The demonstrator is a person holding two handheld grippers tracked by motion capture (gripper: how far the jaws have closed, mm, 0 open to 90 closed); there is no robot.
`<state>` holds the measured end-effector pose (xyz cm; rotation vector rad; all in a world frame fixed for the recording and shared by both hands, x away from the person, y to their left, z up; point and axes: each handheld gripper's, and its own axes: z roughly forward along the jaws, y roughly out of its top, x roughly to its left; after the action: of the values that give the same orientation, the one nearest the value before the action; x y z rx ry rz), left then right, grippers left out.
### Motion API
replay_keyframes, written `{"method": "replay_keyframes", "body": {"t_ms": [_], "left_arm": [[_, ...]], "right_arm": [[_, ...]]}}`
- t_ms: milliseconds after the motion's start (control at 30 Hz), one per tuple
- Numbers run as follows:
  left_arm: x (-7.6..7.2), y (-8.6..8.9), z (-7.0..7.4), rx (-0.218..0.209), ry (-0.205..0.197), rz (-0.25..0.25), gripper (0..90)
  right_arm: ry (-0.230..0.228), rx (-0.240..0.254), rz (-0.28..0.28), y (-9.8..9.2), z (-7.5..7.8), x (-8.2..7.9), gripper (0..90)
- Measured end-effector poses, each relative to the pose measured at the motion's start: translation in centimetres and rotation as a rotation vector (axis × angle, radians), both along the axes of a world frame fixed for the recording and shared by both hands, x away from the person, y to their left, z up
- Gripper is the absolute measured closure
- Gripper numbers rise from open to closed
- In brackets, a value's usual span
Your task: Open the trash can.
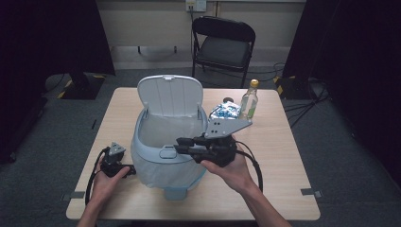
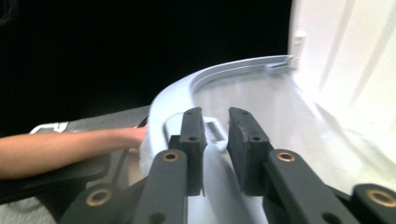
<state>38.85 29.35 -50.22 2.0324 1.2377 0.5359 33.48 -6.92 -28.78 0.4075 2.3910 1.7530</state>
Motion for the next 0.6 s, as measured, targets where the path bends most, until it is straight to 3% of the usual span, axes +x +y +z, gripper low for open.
{"method": "replay_keyframes", "body": {"t_ms": [433, 600], "left_arm": [[0.0, 0.0, 0.0, 0.000, 0.000, 0.000, 11.7], [0.0, 0.0, 0.0, 0.001, 0.000, -0.001, 11.6]], "right_arm": [[-0.032, 0.024, -0.188, -5.6, 0.8, 1.3, 67.9], [0.017, 0.022, -0.261, -7.5, -0.5, 3.1, 66.6]]}}
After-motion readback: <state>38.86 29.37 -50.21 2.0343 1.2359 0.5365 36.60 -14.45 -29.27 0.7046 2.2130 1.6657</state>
